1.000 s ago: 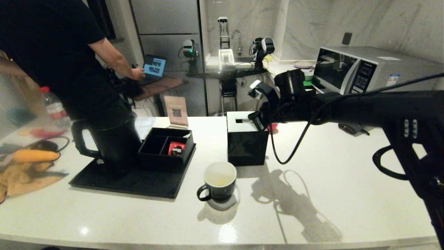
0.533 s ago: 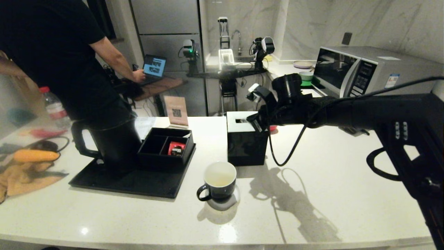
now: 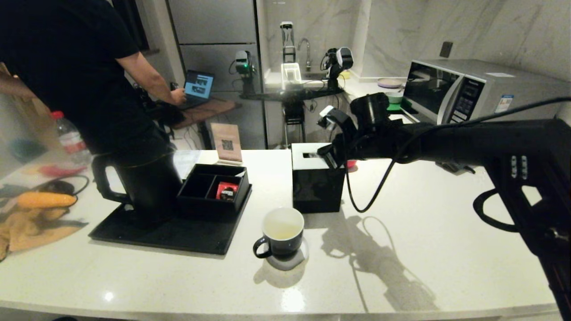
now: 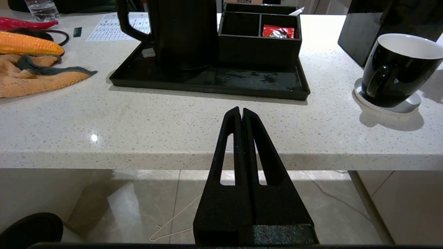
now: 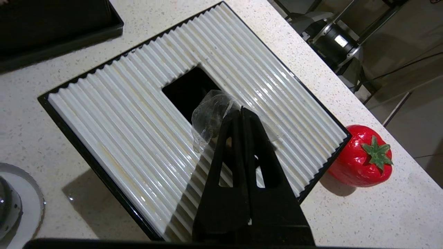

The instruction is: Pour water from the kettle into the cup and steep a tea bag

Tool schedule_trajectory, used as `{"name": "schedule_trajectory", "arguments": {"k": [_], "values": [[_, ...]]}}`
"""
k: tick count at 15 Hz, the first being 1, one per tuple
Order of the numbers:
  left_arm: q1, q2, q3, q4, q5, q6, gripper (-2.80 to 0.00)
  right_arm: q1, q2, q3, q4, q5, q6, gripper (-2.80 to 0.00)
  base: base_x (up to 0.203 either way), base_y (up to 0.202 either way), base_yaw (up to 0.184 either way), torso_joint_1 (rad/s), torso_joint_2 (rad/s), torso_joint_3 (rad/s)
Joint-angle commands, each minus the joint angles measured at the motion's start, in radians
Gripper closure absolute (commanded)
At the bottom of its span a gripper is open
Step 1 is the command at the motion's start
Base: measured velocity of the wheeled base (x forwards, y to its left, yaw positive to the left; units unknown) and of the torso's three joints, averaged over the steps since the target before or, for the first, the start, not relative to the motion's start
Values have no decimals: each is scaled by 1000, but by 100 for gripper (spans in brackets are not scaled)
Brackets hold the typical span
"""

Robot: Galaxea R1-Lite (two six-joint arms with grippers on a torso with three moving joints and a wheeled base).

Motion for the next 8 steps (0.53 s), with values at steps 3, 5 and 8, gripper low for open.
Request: {"name": "schedule_trajectory", "arguments": {"k": [3,5,8], "values": [[0,0,0,0,0,-1,0,0,-30,0,-1,1,19,0,0,0,0,0,0,0],[0,0,0,0,0,0,0,0,-30,0,1,1,19,0,0,0,0,0,0,0],[0,0,0,0,0,0,0,8,-22,0,-1,1,19,0,0,0,0,0,0,0]]}}
